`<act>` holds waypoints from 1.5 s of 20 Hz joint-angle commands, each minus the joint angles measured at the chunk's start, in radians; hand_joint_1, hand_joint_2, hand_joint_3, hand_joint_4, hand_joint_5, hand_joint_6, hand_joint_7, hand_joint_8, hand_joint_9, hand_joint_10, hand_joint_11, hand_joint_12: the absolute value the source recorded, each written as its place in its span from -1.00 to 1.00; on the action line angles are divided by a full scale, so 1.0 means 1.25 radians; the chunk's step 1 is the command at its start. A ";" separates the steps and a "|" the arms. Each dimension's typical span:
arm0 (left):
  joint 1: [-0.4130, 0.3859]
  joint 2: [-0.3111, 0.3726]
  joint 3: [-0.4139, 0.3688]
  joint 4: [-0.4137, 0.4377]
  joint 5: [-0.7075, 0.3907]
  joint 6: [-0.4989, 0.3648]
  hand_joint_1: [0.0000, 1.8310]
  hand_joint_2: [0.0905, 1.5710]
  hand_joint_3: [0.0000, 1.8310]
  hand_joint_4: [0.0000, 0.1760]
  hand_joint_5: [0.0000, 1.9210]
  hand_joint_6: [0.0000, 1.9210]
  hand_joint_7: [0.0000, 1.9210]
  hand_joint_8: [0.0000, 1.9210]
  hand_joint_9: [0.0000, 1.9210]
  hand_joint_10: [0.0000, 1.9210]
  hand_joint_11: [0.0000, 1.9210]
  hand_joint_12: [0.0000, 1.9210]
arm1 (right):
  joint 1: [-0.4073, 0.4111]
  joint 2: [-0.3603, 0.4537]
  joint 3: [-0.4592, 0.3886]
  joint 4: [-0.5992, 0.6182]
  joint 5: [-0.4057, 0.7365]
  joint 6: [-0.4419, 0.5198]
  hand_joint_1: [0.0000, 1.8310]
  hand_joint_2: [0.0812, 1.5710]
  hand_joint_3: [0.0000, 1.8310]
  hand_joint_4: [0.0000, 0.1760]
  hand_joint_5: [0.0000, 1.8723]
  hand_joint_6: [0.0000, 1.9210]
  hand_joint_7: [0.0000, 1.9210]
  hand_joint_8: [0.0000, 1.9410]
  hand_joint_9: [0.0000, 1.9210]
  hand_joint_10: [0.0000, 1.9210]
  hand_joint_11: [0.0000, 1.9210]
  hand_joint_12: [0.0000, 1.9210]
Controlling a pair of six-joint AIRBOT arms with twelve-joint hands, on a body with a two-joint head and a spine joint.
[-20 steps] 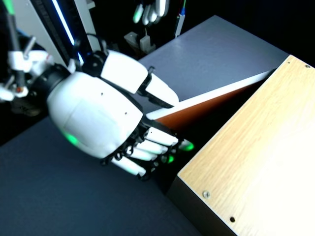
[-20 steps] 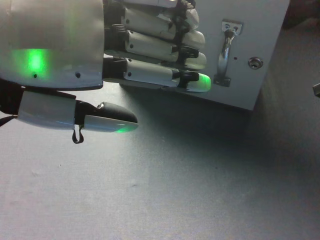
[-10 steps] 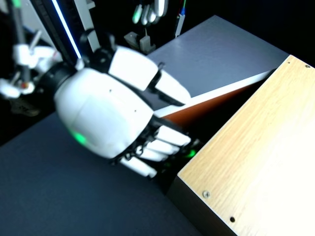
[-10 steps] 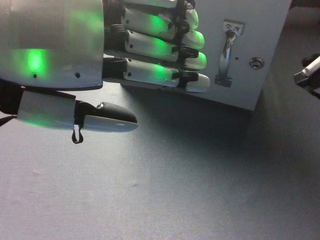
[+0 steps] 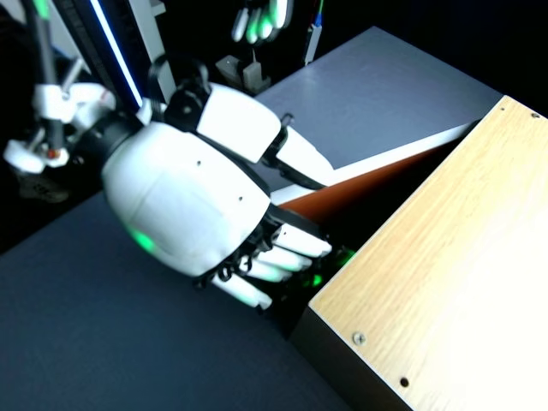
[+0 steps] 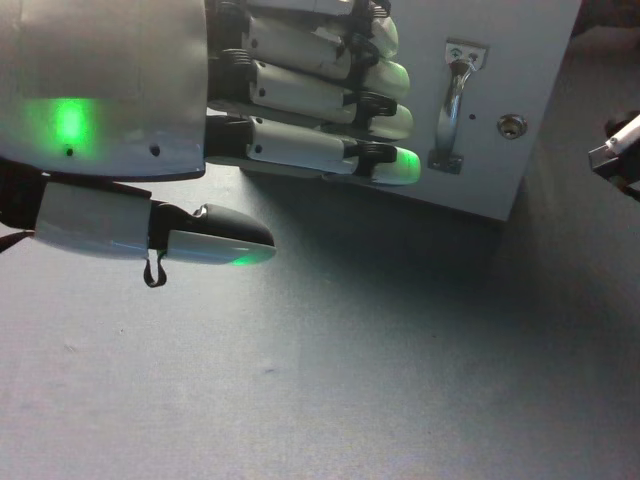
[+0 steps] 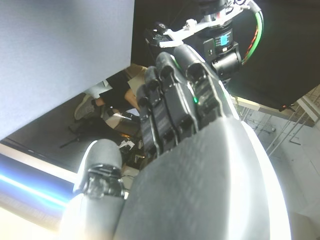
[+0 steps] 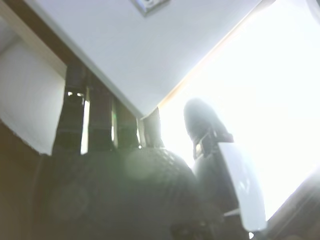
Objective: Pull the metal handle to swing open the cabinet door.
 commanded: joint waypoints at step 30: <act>-0.007 0.006 0.001 -0.079 -0.020 0.006 -1.00 0.99 -1.00 -1.00 -0.58 -1.00 -0.53 -1.00 -0.56 -1.00 -0.91 -0.21 | -0.032 0.049 -0.147 0.156 0.104 -0.215 -1.00 1.00 -0.89 -1.00 -0.56 -1.00 -0.56 -1.00 -0.59 -0.99 -1.00 0.06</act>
